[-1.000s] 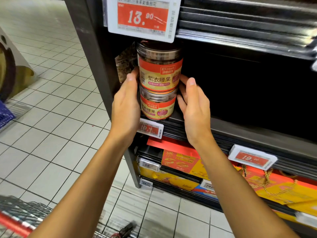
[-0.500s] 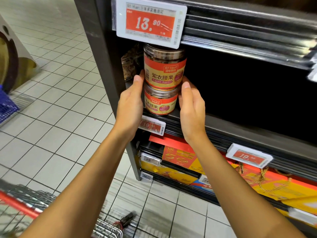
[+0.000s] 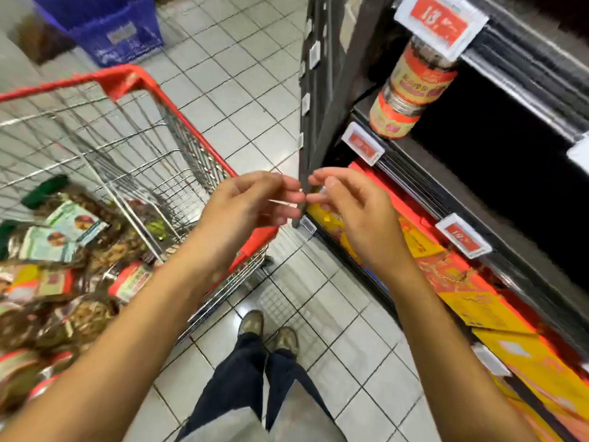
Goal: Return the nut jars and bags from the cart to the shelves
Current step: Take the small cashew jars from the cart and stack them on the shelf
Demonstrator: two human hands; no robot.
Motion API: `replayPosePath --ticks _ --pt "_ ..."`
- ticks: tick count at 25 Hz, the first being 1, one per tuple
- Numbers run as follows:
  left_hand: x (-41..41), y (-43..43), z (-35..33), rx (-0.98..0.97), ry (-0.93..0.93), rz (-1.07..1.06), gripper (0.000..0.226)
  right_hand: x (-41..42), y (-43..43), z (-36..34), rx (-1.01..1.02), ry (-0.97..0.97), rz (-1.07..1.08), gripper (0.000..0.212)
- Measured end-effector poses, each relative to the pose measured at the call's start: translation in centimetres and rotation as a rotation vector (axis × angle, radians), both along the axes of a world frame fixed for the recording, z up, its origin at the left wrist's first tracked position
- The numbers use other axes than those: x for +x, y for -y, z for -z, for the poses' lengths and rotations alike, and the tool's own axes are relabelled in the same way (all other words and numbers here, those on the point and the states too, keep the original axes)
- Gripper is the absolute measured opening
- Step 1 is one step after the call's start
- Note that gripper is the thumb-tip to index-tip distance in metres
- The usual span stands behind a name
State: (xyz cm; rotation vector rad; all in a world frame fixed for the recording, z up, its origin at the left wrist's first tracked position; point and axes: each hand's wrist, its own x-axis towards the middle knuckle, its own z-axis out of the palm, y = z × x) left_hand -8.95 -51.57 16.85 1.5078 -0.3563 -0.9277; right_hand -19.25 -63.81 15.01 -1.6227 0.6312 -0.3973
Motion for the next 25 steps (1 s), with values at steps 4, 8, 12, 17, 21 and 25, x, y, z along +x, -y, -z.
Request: replayPosePath --ticks 4,8,12,17,21,25 --pt "1.0 -17.0 -1.4 0.196 -0.049 -0.431 0.029 4.1 -10.2 -2.3 0.042 -0.093 -0.423 0.019" --pt "2.8 -31.1 -0.1 0.331 -0.124 -0.767 0.027 10.0 -19.1 -1.2 -0.093 -0.257 -0.721 0.015" --pt "5.9 -39.7 3.1 0.453 -0.241 -0.890 0.020 16.4 -27.3 3.1 -0.256 -0.493 -0.885 0.025" --pt "7.4 -41.9 9.0 0.662 -0.502 -0.619 0.024 17.1 -29.6 12.8 -0.227 -1.133 -0.988 0.042" --pt "4.8 -42.2 14.2 0.478 -0.587 -0.394 0.038 15.7 -30.7 15.5 0.113 -1.384 -0.848 0.024" --pt "3.1 -40.6 19.9 0.647 -0.623 -0.390 0.042 14.1 -31.6 17.5 -0.067 -1.310 -0.889 0.037"
